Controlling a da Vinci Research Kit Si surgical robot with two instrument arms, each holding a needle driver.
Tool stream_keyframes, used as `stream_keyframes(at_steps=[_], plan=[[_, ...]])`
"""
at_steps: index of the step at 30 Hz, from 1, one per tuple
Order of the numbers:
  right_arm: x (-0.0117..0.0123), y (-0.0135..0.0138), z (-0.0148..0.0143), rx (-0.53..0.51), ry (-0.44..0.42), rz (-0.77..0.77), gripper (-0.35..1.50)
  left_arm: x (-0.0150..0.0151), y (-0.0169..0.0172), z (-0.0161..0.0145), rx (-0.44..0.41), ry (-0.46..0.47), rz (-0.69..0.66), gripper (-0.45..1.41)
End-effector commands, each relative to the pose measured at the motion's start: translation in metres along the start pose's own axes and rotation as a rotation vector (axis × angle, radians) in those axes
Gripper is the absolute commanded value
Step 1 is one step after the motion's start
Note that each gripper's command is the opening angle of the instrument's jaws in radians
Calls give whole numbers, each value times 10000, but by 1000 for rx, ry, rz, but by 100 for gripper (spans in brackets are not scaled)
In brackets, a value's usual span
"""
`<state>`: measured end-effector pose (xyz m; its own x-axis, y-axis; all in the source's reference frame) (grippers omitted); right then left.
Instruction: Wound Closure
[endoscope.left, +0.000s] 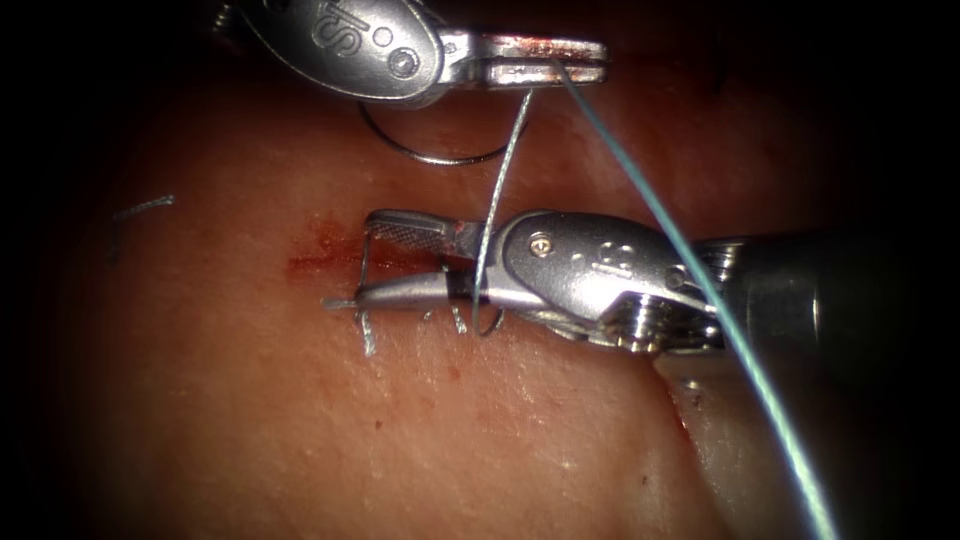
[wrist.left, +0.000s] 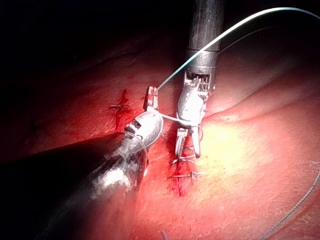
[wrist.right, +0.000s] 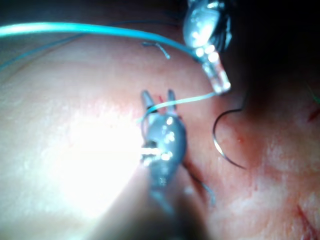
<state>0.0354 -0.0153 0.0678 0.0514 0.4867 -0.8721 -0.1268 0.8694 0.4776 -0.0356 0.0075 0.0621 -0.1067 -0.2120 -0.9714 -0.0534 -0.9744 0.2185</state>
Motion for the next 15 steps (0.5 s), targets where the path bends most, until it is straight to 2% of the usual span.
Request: stream_keyframes(at_steps=[1,9,15], plan=[[-6,-2,2,5,15,11,39,-11,3,7,1,0,-2,-45],[-4,0,-7,59,176,92,41,-54,27,11,0,-13,-26,-45],[-10,2,-13,83,228,152,51,-78,41,11,-6,-13,-42,-45]])
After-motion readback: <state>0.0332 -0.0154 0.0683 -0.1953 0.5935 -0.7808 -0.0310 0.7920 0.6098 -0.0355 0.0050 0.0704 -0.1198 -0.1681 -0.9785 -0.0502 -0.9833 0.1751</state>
